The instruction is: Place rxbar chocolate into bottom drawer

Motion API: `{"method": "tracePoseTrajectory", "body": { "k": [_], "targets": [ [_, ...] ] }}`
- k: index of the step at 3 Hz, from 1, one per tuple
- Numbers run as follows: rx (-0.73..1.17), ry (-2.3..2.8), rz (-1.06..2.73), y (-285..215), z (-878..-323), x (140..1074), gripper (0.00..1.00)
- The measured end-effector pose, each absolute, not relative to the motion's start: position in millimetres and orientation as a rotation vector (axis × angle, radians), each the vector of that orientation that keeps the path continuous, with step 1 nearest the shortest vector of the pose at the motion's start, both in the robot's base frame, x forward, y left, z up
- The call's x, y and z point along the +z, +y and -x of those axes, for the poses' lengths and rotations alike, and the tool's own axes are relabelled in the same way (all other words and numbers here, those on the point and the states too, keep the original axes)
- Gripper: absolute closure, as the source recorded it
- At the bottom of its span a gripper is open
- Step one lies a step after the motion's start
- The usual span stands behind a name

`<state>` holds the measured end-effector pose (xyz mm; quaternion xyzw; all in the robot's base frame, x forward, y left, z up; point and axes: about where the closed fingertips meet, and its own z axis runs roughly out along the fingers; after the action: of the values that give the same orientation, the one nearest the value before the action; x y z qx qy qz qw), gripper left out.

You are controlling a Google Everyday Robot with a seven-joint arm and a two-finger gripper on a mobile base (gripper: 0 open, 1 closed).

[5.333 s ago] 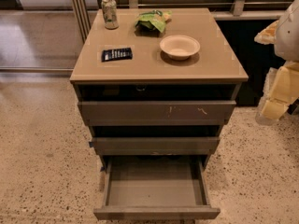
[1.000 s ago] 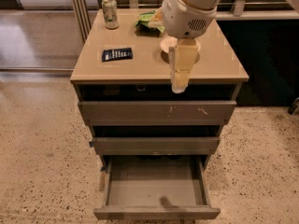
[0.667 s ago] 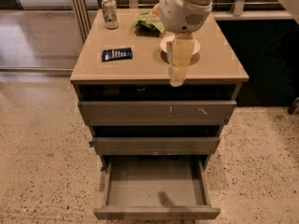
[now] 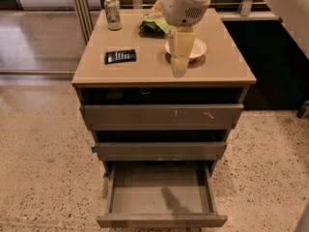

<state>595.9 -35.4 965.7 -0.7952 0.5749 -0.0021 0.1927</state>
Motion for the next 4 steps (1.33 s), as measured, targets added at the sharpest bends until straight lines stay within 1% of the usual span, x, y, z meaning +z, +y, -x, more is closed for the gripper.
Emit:
{"method": "tracePoseTrajectory", "body": {
  "k": [4],
  "targets": [
    [-0.063, 1.407, 2.378, 16, -653, 969, 0.00]
  ]
}}
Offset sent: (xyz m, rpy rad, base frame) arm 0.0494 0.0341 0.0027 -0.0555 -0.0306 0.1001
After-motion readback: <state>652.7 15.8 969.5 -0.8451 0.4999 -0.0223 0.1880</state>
